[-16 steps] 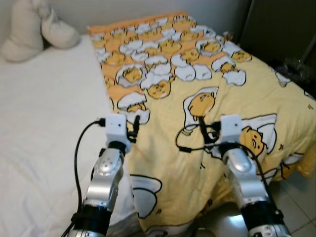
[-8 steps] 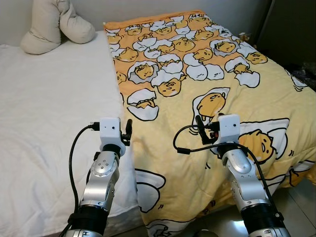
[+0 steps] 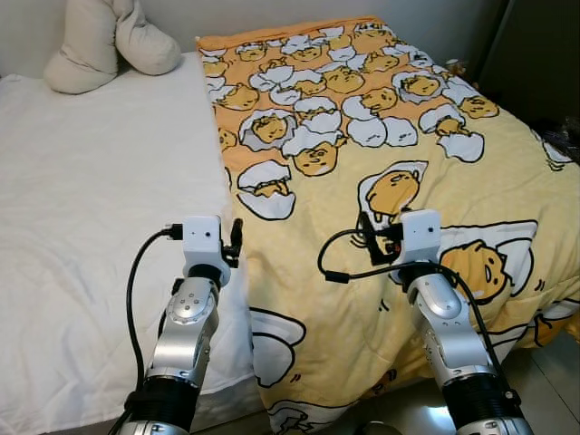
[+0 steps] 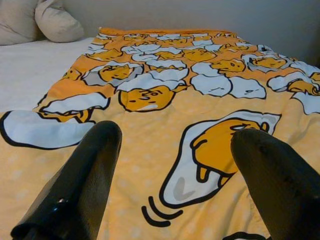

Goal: Clean up the room

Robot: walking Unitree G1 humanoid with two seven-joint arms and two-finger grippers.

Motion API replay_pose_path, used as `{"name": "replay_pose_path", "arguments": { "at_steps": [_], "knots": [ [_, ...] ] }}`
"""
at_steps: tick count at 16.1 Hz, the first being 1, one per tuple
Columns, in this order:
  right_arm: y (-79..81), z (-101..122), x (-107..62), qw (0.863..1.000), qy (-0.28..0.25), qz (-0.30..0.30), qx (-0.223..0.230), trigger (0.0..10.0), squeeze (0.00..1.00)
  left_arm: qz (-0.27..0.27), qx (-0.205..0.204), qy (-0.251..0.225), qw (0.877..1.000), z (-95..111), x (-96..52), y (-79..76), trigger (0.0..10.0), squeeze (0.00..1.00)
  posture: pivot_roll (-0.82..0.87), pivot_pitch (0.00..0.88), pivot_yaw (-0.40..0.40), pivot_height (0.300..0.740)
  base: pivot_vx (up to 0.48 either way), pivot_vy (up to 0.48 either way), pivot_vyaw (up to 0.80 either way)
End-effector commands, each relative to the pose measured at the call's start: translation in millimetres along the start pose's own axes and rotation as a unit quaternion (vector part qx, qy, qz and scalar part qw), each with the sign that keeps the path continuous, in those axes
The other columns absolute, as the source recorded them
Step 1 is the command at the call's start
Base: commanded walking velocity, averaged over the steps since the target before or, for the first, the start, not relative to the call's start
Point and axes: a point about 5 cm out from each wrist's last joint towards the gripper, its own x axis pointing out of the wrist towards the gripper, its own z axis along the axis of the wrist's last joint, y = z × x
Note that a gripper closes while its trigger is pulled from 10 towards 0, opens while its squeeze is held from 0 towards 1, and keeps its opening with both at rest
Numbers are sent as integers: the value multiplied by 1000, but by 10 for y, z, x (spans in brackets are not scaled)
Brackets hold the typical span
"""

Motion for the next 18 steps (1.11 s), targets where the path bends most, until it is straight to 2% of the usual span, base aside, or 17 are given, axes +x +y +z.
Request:
{"name": "replay_pose_path", "arguments": {
  "at_steps": [1, 3, 4, 6, 10, 15, 17, 18],
  "knots": [
    [11, 31, 3, 1000, -6, 4, 0, 10000, 0, 2, 5, -4, 1000, 39, 27, 9, 10000, 0, -182, 0, 114, 740, 0, 0, 0],
    [11, 31, 3, 1000, -6, 4, 0, 10000, 0, 2, 5, -4, 1000, 39, 27, 9, 10000, 0, -182, 0, 114, 740, 0, 0, 0],
    [32, -18, -253, 1000, 4, 27, 5, 10000, 0, 5, 2, 25, 1000, -57, 159, 65, 10000, 0, -272, 118, 111, 740, 0, 0, 0],
    [104, -41, -598, 997, 17, 69, 15, 10000, 0, 15, -5, 58, 998, -118, 321, 141, 10000, 0, -267, 108, 109, 740, 0, 0, 0],
    [144, -23, -564, 997, 16, 76, 19, 10000, 0, -4, -4, 67, 998, -135, 358, 78, 10000, 0, -259, 81, 110, 740, 0, 0, 0],
    [185, 85, -707, 995, 11, 101, 21, 10000, 0, 33, -11, 92, 995, -131, 452, 224, 10000, 0, -292, 109, 106, 740, 0, 0, 0],
    [189, 55, -764, 994, 23, 103, 23, 10000, 0, 42, -29, 97, 994, -106, 484, 257, 10000, 0, -297, 126, 108, 740, 0, 0, 0],
    [208, 52, -807, 994, 28, 104, 25, 10000, 0, 46, -52, 102, 992, -115, 487, 277, 10000, 0, -305, 141, 110, 740, 0, 0, 0]
  ]
}}
